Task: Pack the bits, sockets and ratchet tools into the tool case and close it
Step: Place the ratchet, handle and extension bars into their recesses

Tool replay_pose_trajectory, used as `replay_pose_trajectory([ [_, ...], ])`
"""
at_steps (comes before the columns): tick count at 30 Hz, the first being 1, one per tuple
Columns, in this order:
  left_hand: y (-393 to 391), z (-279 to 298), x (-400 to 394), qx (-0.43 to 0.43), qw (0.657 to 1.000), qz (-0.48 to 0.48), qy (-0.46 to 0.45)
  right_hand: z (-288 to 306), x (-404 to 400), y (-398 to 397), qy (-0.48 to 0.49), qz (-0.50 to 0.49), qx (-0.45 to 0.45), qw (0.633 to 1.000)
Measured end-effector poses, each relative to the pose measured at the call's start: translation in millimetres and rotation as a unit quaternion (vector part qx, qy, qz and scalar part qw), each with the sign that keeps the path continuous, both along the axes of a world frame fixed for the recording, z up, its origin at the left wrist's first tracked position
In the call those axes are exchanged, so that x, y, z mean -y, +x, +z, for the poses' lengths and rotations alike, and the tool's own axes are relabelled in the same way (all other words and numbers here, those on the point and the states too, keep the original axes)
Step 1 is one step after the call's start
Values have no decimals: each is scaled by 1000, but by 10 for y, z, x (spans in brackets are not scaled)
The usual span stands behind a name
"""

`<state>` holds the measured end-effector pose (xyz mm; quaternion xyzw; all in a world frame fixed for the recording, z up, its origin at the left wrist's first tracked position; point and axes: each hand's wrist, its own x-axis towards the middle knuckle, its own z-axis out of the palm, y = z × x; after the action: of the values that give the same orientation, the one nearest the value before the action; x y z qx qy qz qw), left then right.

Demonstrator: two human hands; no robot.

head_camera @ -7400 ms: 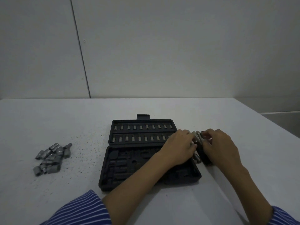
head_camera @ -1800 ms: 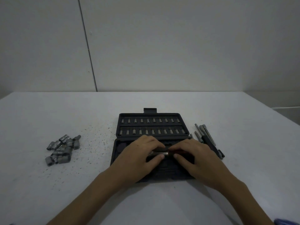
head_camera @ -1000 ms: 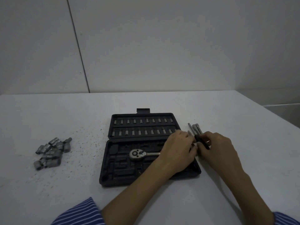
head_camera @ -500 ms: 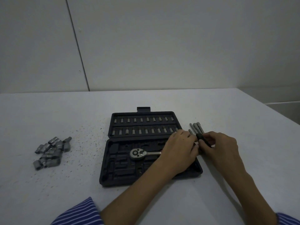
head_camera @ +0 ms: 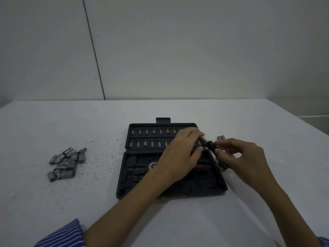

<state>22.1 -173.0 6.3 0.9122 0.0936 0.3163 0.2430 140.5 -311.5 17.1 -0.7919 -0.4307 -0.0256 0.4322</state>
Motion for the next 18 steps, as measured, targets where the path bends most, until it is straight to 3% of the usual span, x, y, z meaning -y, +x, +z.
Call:
replay_pose_trajectory([
  [8, -541, 13, -342, -17, 1000, 7, 15, 19, -161, -139, 5, 156, -18, 988],
  [18, -879, -107, -433, 11, 1000, -16, 14, -106, -137, -226, -10, 248, 2, 969],
])
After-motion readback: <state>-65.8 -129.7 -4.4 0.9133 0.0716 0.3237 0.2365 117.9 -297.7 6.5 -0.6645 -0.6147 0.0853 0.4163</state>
